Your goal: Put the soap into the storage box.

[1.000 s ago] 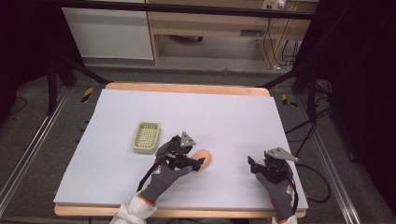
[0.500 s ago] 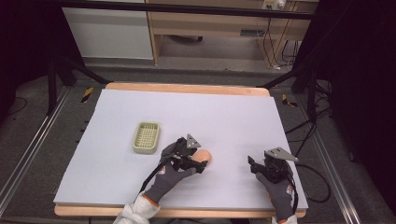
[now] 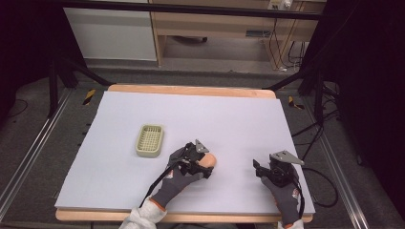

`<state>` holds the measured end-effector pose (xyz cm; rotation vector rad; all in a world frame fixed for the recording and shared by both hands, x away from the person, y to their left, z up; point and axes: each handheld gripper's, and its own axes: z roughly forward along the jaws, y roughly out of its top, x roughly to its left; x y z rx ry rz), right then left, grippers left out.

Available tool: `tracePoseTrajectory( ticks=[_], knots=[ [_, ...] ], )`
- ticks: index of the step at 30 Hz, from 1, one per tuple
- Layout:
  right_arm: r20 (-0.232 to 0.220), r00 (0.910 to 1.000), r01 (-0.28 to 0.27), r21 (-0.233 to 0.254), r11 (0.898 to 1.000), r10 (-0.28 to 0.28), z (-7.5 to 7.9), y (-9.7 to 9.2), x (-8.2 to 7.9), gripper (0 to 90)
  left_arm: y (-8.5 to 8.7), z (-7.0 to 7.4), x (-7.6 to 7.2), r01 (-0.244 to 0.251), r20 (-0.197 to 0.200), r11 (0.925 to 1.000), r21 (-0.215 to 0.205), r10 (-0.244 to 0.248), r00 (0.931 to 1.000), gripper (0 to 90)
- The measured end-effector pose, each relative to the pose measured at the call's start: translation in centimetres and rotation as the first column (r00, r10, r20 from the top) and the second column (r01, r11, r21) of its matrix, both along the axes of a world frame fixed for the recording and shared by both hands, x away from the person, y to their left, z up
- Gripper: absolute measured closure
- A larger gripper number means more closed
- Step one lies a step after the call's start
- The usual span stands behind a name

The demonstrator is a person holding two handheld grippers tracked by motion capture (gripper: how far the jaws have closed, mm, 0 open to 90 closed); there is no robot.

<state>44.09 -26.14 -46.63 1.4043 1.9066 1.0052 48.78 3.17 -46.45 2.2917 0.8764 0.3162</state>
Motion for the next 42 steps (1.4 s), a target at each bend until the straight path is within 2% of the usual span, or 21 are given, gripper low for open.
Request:
tracePoseTrajectory(
  ticks=[7, 17, 27, 42],
  knots=[
    [0.000, 1.0000, -0.001, -0.002, 1.000, 0.001, -0.04, 0.00, 0.05, 30.6, -0.21, -0.44, 0.18, -0.002, -0.011, 0.9996, 0.026, 0.002, 0.9999, 25.7],
    [0.000, 1.0000, -0.001, -0.005, 1.000, 0.001, -0.07, 0.00, 0.08, 30.7, -0.38, -0.60, 0.25, 0.005, -0.028, 0.9993, 0.036, -0.004, 0.9996, 29.5],
    [-0.002, 1.0000, -0.001, -0.004, 1.000, 0.001, -0.08, 0.00, 0.09, 30.6, -0.61, -0.48, 0.30, 0.005, -0.031, 0.9984, 0.056, -0.003, 0.9995, 31.3],
    [-0.004, 1.0000, 0.000, -0.003, 1.000, 0.000, -0.08, -0.06, 0.11, 30.7, -0.41, -0.24, 0.21, 0.006, -0.025, 0.9979, 0.064, -0.005, 0.9997, 31.8]
  ],
)
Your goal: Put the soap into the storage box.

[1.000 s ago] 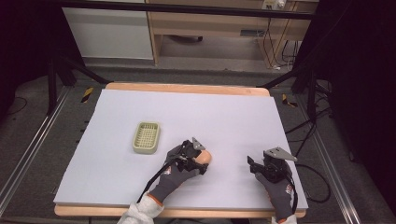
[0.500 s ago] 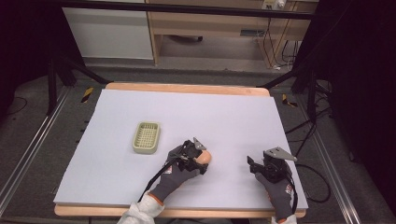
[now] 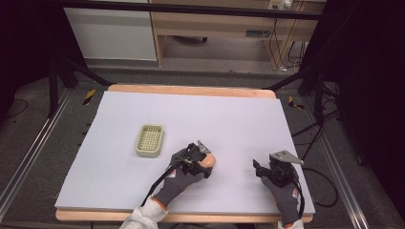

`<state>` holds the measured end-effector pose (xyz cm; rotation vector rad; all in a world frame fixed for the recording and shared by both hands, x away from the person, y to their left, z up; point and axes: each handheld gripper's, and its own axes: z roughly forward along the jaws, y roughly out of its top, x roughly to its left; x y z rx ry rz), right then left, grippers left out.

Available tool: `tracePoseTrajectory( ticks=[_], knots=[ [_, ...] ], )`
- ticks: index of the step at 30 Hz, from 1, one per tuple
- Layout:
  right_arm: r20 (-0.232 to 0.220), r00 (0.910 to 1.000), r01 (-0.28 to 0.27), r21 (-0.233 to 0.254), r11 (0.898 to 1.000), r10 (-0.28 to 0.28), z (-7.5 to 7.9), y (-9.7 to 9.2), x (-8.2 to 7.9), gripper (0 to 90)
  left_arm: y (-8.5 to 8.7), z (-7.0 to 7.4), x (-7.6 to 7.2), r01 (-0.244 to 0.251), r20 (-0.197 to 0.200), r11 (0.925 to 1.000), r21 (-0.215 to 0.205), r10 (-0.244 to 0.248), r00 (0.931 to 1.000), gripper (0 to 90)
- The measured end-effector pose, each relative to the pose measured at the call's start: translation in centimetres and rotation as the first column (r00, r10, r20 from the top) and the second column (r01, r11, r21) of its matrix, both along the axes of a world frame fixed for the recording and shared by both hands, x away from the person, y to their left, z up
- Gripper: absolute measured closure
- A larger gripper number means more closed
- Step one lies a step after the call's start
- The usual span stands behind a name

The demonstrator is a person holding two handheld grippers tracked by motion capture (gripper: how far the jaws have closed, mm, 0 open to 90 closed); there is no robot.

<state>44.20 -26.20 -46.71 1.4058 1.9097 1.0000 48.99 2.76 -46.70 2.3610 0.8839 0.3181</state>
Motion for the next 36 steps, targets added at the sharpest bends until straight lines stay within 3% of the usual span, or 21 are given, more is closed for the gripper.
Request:
tracePoseTrajectory(
  ticks=[11, 20, 36],
  knots=[
    [0.000, 1.0000, 0.001, -0.002, 1.000, -0.001, 0.0, 0.0, 0.0, 30.7, 1.1, 2.2, -0.4, 0.000, 0.024, 0.9979, -0.065, 0.002, 0.9997, 31.8],
    [0.000, 1.0000, 0.001, -0.002, 1.000, -0.001, 0.0, 0.0, 0.0, 30.7, 2.0, 3.3, -0.7, 0.002, 0.039, 0.9967, -0.082, 0.001, 0.9992, 31.8],
    [0.000, 1.0000, 0.002, 0.001, 1.000, -0.002, 0.0, 0.0, -0.1, 30.7, 5.5, 4.9, -0.7, -0.043, 0.052, 0.9922, -0.117, 0.050, 0.9974, 31.8]
  ],
)
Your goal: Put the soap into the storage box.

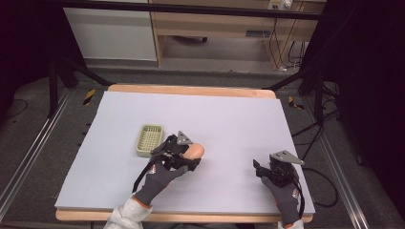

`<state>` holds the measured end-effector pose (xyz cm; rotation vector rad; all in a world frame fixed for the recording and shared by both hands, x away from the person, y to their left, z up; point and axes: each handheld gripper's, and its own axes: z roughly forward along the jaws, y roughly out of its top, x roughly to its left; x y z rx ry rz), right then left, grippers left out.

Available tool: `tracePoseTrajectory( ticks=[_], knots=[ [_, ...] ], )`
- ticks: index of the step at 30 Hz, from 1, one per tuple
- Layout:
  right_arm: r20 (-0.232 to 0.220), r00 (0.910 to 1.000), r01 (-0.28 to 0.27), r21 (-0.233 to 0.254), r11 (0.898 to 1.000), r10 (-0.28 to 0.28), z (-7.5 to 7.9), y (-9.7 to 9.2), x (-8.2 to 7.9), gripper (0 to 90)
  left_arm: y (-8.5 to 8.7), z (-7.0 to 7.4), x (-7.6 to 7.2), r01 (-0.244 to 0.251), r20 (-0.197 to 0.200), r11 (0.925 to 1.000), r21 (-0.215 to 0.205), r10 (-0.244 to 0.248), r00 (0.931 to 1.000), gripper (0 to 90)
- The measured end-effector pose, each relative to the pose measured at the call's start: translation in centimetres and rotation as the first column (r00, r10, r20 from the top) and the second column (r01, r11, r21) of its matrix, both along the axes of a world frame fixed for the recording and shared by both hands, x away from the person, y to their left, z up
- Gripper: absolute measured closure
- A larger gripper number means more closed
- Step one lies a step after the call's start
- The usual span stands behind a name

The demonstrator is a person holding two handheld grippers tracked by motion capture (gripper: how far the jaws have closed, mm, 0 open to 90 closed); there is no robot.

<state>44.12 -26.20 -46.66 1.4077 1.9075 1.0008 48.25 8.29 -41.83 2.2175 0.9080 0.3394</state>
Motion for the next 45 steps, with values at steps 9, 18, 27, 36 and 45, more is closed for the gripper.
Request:
tracePoseTrajectory(
  ticks=[9, 18, 27, 36, 45],
  knots=[
    [-0.001, 1.0000, 0.005, 0.003, 1.000, -0.005, -0.1, 0.0, 0.0, 30.7, 3.0, 0.3, -0.1, -0.056, 0.005, 0.9983, -0.016, 0.056, 0.9984, 31.8],
    [0.005, 0.9999, 0.012, 0.004, 1.000, -0.012, -0.1, 0.0, -0.1, 30.4, 5.3, 0.3, 0.1, -0.104, 0.006, 0.9942, -0.027, 0.104, 0.9946, 31.8],
    [0.006, 0.9999, 0.012, 0.004, 1.000, -0.012, -0.2, 0.0, 0.0, 30.4, 6.9, 0.7, 0.6, -0.151, 0.018, 0.9872, -0.050, 0.153, 0.9881, 31.8],
    [0.008, 0.9999, 0.008, 0.000, 1.000, -0.008, -0.2, 0.1, 0.0, 30.2, 8.4, 0.6, 1.4, -0.209, 0.020, 0.9762, -0.056, 0.211, 0.9773, 31.8],
    [0.008, 0.9999, 0.008, 0.001, 1.000, -0.008, -0.2, 0.1, 0.0, 30.2, 10.0, 0.9, 2.2, -0.253, 0.024, 0.9649, -0.071, 0.255, 0.9667, 31.8]
  ],
)
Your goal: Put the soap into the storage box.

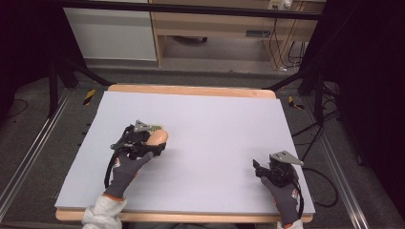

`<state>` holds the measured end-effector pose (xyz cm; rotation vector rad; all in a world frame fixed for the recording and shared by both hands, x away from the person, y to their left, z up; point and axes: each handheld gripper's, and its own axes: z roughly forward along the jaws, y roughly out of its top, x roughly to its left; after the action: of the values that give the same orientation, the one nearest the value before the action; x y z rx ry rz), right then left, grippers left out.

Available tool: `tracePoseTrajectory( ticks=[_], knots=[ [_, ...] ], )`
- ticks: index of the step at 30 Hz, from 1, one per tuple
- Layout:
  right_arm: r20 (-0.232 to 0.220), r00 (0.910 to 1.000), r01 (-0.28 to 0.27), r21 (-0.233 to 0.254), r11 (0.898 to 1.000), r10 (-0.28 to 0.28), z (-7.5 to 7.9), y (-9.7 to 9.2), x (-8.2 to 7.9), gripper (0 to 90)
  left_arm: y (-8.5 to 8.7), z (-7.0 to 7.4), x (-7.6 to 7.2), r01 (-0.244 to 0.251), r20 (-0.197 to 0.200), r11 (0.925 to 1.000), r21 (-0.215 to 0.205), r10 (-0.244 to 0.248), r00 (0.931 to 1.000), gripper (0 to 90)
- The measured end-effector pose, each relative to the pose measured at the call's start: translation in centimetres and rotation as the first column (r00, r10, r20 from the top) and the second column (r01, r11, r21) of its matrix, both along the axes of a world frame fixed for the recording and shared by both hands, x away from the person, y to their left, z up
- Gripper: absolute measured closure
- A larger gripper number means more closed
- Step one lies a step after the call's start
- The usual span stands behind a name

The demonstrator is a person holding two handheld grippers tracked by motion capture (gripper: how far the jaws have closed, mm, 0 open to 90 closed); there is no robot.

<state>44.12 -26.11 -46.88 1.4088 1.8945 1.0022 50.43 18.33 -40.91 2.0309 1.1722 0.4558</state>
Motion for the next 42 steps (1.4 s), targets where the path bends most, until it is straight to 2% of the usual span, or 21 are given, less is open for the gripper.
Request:
tracePoseTrajectory(
  ticks=[9, 12, 26, 42],
  knots=[
    [-0.007, 1.0000, -0.003, 0.005, 1.000, 0.003, 0.0, 0.2, 0.1, 30.3, 0.9, 0.0, 1.0, -0.032, -0.001, 0.9995, 0.001, 0.032, 0.9995, 31.8],
    [0.000, 1.0000, -0.003, -0.005, 1.000, 0.003, -0.1, 0.2, 0.2, 30.3, 1.1, -0.2, 1.4, -0.040, -0.004, 0.9992, 0.002, 0.040, 0.9992, 31.8],
    [-0.006, 1.0000, -0.006, 0.004, 1.000, 0.006, -0.1, 0.3, 0.3, 30.3, 1.7, -1.1, 2.9, -0.081, -0.018, 0.9967, 0.006, 0.081, 0.9965, 31.8],
    [-0.012, 0.9999, -0.008, 0.005, 1.000, 0.008, -0.2, 0.4, 0.4, 30.4, 2.2, -2.5, 4.0, -0.099, -0.042, 0.9950, 0.013, 0.099, 0.9942, 31.8]
  ],
)
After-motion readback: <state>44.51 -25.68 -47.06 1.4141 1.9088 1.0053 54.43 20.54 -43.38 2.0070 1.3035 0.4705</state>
